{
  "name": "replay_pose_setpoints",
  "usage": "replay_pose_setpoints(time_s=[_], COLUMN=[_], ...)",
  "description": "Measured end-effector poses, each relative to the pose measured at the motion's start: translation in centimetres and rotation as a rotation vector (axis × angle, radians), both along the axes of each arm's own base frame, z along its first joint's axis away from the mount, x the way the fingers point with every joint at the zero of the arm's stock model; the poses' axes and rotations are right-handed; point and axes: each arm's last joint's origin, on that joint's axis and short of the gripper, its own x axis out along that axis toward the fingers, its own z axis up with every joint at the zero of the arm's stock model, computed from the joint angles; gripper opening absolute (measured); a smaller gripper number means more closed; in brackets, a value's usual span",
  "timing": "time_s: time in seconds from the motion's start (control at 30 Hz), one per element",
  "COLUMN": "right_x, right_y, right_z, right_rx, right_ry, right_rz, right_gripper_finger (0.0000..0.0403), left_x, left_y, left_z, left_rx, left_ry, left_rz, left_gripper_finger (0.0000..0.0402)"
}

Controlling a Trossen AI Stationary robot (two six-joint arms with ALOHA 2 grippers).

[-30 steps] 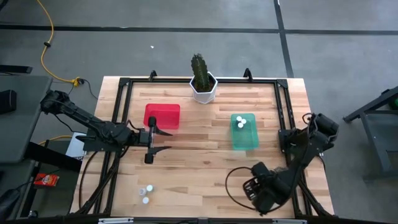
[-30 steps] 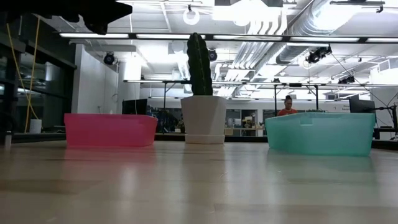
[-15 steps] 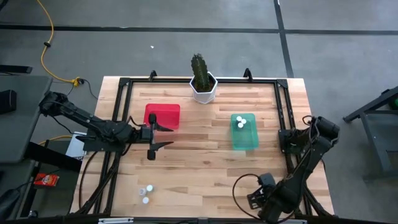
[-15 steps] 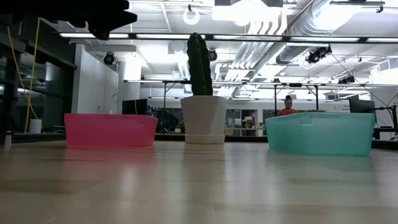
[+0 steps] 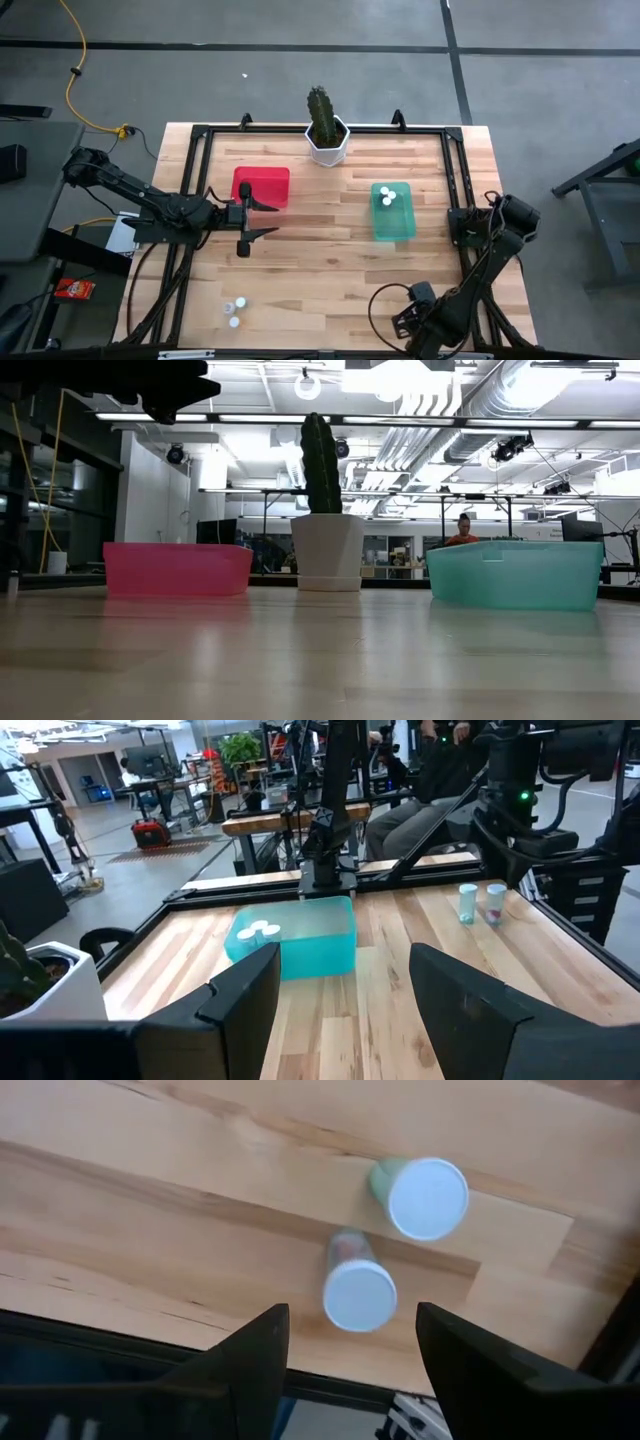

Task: Pick and place medicine bottles into bin by pill shape (circle, oval)
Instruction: Put the blue capsule bottle into the green bin

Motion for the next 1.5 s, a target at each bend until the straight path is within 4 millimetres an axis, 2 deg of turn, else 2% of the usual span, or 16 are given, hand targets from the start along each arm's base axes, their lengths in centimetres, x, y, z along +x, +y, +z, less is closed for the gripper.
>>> replay_pose_setpoints(time_s=[0.23, 0.53, 0.87, 1.3, 1.5], right_x=[0.4, 1.2, 1.6, 1.6, 1.6], right_y=[-0.3, -0.1, -0.6, -0.5, -0.4], right_z=[-0.1, -2.1, -2.2, -2.2, -1.3], right_rx=[-0.01, 0.011, -0.014, 0.009, 0.052], right_ry=[0.0, 0.128, 0.118, 0.132, 0.131], right_rz=[-0.044, -0.023, 0.021, 0.046, 0.138], right_gripper_finger=[0.0213, 0.0213, 0.0209, 0.0109, 0.0092], left_x=[0.0, 0.0, 0.0, 0.0, 0.0], left_y=[0.0, 0.0, 0.0, 0.0, 0.0], left_z=[0.0, 0.0, 0.0, 0.0, 0.0], left_rx=[-0.002, -0.025, -0.018, -0.018, -0.018], left_ry=[0.0, -0.004, -0.003, -0.003, -0.003], left_rz=[0.0, 0.001, 0.001, 0.001, 0.001], left_gripper_finger=[0.0213, 0.0213, 0.0213, 0.0213, 0.0213])
